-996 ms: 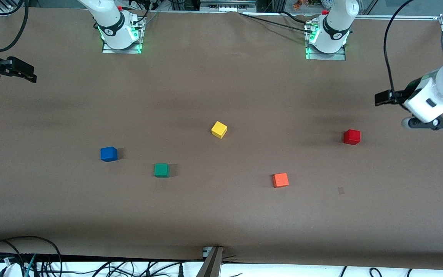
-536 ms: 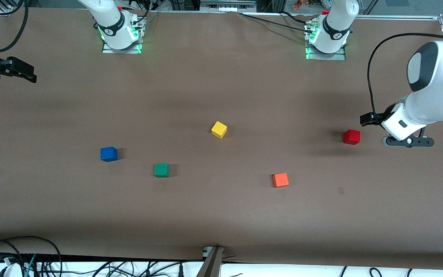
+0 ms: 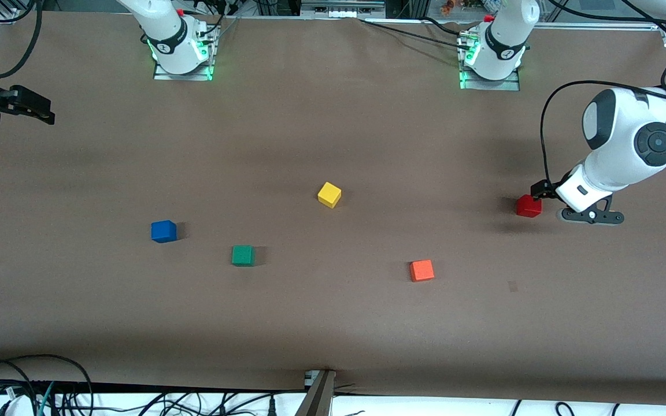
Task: Pass red block to right arm, stack on blue
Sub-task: 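Reach the left gripper down over the red cube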
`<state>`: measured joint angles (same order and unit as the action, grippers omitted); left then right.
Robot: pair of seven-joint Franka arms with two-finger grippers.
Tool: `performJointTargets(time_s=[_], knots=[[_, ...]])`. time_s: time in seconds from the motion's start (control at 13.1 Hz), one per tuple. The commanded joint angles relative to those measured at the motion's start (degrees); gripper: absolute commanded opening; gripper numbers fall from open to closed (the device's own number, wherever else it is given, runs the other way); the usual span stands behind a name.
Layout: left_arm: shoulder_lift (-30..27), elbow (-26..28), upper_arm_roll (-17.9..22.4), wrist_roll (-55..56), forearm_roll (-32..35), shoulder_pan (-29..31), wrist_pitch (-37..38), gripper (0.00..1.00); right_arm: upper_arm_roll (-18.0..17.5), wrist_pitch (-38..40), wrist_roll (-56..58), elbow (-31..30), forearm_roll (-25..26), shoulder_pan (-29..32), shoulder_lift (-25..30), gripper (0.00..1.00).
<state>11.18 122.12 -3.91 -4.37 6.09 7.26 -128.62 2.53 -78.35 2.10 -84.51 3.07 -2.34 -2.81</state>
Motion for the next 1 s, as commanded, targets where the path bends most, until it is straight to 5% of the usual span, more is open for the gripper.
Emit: performJointTargets(time_s=[0.0, 0.38, 0.92], knots=[[0.7, 5.3, -0.6, -2.1, 0.9, 2.0, -8.1, 1.00, 0.1, 0.4, 0.5, 1.6, -0.7, 0.1, -0.7, 1.00], [5.9, 7.0, -0.6, -4.2, 0.9, 3.2, -16.7, 1.00, 0.2, 0.4, 0.5, 1.6, -0.7, 0.1, -0.7, 1.00], [8.9, 7.4, -1.0, -6.0, 0.9, 3.2, -18.6, 1.00, 0.2, 0.4, 0.5, 1.6, -0.8, 0.1, -0.7, 1.00]])
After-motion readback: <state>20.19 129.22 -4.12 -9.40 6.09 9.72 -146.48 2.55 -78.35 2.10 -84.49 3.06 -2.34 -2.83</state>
